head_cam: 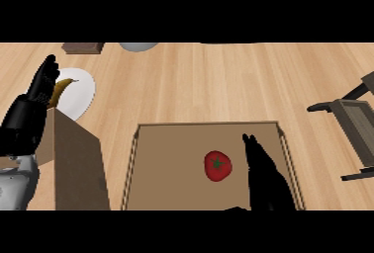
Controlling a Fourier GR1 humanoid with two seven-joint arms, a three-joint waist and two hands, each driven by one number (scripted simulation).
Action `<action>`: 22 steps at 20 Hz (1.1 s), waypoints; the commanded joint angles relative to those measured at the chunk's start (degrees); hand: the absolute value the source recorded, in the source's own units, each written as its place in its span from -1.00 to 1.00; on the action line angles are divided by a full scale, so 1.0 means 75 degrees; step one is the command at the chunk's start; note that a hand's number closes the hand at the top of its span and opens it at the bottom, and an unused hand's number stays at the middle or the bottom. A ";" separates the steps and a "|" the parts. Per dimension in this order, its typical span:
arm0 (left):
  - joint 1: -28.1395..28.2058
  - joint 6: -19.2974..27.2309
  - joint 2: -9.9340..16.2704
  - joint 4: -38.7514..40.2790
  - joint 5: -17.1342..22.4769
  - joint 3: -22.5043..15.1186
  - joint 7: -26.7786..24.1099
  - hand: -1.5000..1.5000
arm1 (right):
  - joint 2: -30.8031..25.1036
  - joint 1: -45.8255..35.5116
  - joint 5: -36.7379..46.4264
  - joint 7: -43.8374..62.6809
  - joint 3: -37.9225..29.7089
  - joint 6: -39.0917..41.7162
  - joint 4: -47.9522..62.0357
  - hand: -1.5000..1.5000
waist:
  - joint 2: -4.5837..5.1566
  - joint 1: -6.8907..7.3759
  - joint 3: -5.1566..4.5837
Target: Pick the tomato from the tray and place it in the tiered basket
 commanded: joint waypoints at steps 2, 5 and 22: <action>0.0509 0.0241 -0.0277 0.0683 -0.0282 -0.0124 0.0748 0.00 | 0.0426 0.0022 0.0192 0.0726 -0.0073 0.0183 0.0403 -1.00 | 0.0164 0.0013 -0.0239; 0.0483 0.0079 -0.0204 0.1053 -0.0150 0.0063 0.0302 0.00 | 0.0767 -0.0279 0.0217 0.0617 -0.0286 0.0285 0.0705 -1.00 | 0.0206 0.0011 -0.0250; 0.0506 0.0102 -0.0516 0.0849 -0.0393 -0.0151 0.0466 0.00 | 0.0650 -0.0798 -0.0262 -0.0433 -0.0132 0.1025 0.2232 1.00 | 0.0199 0.0093 -0.0244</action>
